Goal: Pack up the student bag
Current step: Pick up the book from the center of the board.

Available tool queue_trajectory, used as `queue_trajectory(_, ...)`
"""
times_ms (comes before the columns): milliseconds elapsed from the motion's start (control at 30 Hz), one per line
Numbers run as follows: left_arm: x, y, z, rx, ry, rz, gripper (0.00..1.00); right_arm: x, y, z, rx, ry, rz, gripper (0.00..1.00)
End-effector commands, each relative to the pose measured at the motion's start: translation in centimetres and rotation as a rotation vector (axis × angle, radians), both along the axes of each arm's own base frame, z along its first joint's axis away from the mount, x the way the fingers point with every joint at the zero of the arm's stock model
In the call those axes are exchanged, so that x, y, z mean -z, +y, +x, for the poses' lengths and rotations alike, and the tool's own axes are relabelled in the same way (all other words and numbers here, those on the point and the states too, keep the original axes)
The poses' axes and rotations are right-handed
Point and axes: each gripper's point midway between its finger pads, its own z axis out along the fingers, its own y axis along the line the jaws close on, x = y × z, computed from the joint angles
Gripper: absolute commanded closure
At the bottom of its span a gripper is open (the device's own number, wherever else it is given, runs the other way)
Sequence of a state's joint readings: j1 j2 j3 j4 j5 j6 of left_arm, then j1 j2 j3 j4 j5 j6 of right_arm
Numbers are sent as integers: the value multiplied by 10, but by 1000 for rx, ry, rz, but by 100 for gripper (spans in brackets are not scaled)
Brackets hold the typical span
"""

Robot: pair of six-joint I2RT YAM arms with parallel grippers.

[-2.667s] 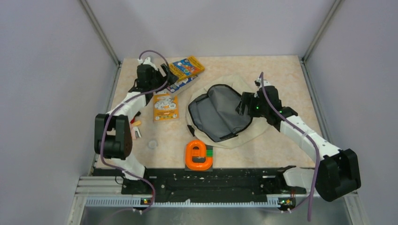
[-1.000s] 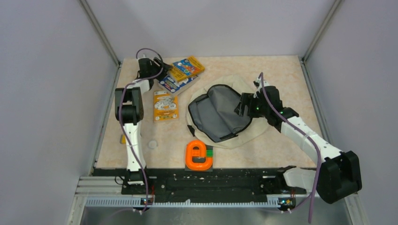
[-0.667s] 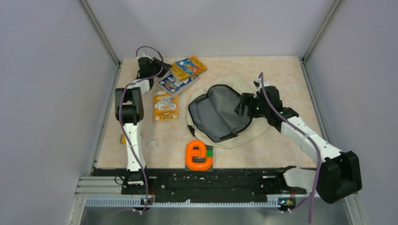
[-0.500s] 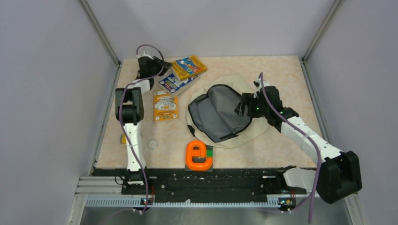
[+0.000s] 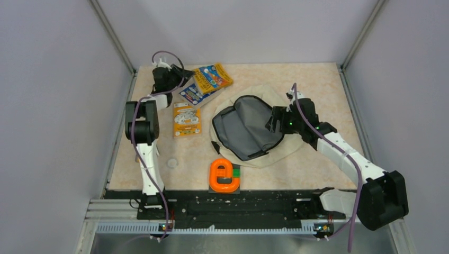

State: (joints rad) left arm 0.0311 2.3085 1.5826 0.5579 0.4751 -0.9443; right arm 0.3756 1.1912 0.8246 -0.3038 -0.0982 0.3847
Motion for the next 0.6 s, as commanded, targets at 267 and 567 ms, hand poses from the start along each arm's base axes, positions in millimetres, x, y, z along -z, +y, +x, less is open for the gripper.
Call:
queue_trajectory(267,-197,-39,-111,228,-525,21,100,-34,-2,-2,-20,-120,24,18)
queue_trajectory(567,-220,-54,-212,351,-557,201,100,-100,34,-16,-290,-327,136,16)
